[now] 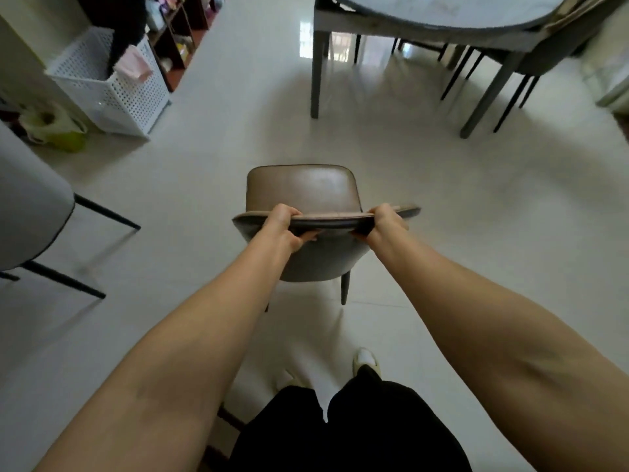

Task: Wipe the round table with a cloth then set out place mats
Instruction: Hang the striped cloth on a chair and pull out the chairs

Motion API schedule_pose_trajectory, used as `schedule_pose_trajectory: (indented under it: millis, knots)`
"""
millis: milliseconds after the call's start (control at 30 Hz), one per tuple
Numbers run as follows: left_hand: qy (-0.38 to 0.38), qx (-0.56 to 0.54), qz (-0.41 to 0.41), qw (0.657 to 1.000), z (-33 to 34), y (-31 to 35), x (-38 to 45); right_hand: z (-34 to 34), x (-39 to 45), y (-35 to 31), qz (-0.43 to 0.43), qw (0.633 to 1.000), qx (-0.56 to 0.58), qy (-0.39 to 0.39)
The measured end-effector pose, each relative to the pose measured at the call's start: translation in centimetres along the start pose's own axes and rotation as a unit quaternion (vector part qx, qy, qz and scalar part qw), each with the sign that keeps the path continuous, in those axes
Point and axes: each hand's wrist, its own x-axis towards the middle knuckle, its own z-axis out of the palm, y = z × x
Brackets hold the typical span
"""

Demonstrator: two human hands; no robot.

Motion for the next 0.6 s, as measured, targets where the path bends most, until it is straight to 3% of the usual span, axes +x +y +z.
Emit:
schedule_pose_trajectory:
  millis: [400,600]
  knots:
    - [-0.061,0.15,-0.068,0.984,13.1,-4.9,3.5,-9.4,6.5,-6.2,-0.008,0.985,0.116,0.129]
    - [-0.063,0.164,-0.075,0.982,20.1,-4.6,7.6,-10.0,11.6,-10.6,-0.004,0.982,0.15,0.116]
